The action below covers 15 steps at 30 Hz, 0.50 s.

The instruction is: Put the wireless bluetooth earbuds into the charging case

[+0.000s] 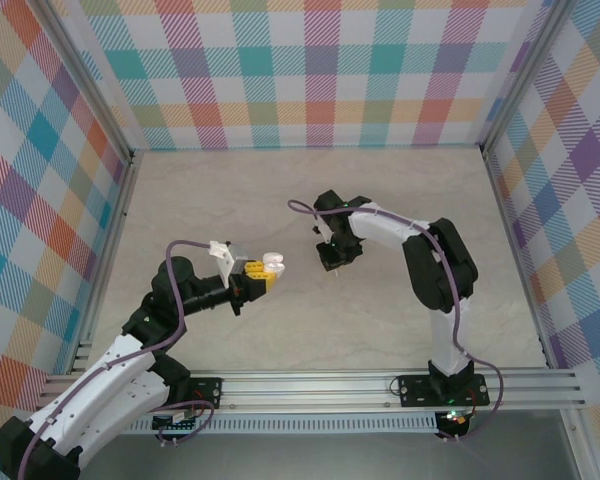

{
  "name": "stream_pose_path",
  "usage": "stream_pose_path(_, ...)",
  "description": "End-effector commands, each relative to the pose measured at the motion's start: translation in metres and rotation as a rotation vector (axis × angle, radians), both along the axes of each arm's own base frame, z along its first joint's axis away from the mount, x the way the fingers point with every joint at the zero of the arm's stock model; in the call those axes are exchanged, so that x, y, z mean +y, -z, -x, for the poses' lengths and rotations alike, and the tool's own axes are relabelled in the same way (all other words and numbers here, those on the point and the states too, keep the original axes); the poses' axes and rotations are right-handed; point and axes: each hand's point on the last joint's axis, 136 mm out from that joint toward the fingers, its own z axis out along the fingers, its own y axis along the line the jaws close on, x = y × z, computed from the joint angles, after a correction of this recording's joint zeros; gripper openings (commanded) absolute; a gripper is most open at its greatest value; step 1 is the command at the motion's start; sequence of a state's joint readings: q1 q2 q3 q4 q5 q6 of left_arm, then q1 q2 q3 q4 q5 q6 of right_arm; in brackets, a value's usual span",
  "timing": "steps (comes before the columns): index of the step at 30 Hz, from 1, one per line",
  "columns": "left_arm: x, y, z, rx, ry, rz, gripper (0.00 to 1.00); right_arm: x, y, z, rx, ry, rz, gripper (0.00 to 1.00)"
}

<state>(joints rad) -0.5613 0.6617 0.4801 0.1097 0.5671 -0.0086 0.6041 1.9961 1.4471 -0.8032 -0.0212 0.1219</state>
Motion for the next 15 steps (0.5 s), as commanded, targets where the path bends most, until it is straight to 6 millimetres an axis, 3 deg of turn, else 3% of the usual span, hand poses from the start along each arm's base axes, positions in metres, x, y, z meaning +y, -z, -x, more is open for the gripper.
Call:
stream_pose_path(1, -0.005, -0.011, 0.003, -0.038, 0.030, 0.038, 0.00, 0.003, -0.034, -0.005, -0.040, 0.055, -0.102, 0.18)
stream_pose_path(8, -0.007, -0.018, -0.004, -0.062, 0.018, 0.056, 0.00, 0.005, -0.079, -0.006, -0.104, 0.105, -0.217, 0.17)
stream_pose_path(15, -0.010, -0.018, -0.012, -0.074, 0.004, 0.049, 0.00, 0.002, -0.139, 0.000, -0.217, 0.135, -0.319, 0.17)
